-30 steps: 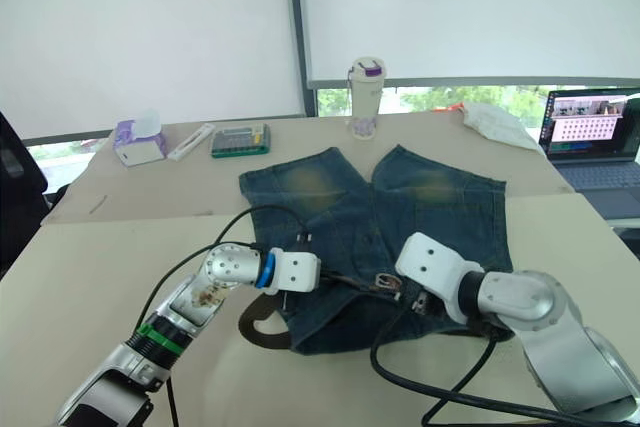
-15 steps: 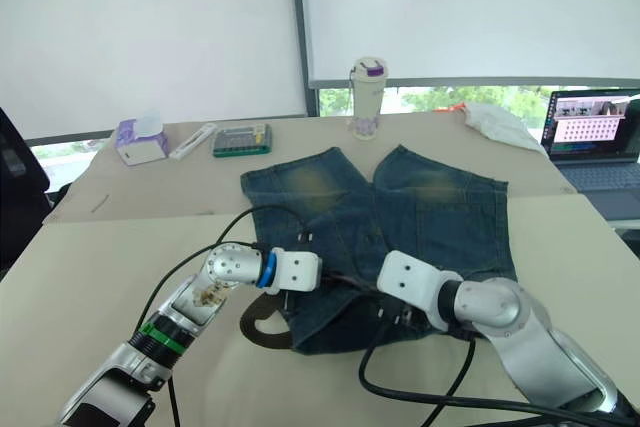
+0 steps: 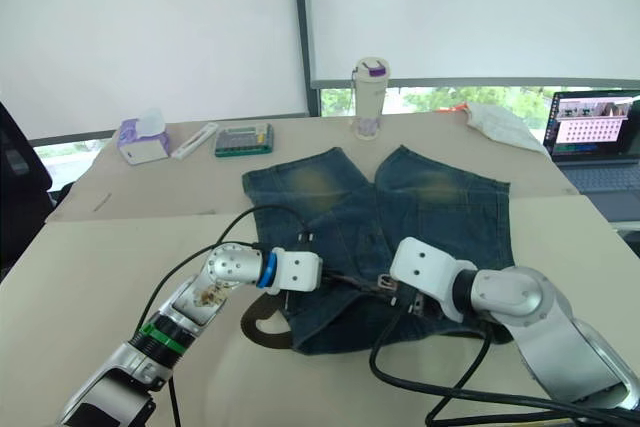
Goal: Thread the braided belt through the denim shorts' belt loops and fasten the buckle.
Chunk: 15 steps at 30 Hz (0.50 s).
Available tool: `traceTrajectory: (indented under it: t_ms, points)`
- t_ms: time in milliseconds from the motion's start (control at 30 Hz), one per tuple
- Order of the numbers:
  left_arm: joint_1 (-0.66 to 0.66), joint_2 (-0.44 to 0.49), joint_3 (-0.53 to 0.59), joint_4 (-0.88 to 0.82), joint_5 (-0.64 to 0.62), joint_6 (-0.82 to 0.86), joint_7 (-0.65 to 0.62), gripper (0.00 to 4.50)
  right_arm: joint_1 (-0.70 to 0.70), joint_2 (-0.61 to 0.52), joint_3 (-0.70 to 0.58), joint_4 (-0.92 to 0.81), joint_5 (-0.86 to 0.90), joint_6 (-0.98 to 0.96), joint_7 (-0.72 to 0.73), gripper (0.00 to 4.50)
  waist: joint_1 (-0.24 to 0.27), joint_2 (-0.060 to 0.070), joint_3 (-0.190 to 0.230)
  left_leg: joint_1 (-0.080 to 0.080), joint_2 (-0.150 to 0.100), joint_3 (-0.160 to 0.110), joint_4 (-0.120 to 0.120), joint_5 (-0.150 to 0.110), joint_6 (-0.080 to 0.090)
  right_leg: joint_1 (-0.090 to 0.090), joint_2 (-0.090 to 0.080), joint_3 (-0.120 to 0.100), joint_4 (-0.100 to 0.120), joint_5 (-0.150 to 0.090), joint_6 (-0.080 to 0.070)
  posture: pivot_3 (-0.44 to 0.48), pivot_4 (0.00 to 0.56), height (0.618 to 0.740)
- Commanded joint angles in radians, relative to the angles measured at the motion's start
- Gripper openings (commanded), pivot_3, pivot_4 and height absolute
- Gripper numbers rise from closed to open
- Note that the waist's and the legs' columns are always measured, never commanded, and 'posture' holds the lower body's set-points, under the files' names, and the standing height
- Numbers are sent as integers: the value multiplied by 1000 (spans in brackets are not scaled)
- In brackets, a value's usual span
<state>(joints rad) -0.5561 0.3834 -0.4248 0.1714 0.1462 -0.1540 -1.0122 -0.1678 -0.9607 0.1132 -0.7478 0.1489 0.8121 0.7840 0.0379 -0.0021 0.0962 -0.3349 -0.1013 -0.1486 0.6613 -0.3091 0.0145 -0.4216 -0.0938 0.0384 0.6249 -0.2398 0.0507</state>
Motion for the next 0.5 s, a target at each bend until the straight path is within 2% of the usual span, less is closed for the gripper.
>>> traceTrajectory:
  t_ms: [33,500]
  points:
    - [-27,-6,9,-20,-14,-19,7,0,-11,1,34,-7,-35,-41,-15,2601,0,0,0,0,0,0,0,0,0,0,0,0,0,0,0,0,150,740]
    - [-32,-11,7,-18,-13,-21,9,0,-56,43,76,18,-78,-66,-27,2601,0,0,0,0,0,0,0,0,0,0,0,0,0,0,0,0,150,740]
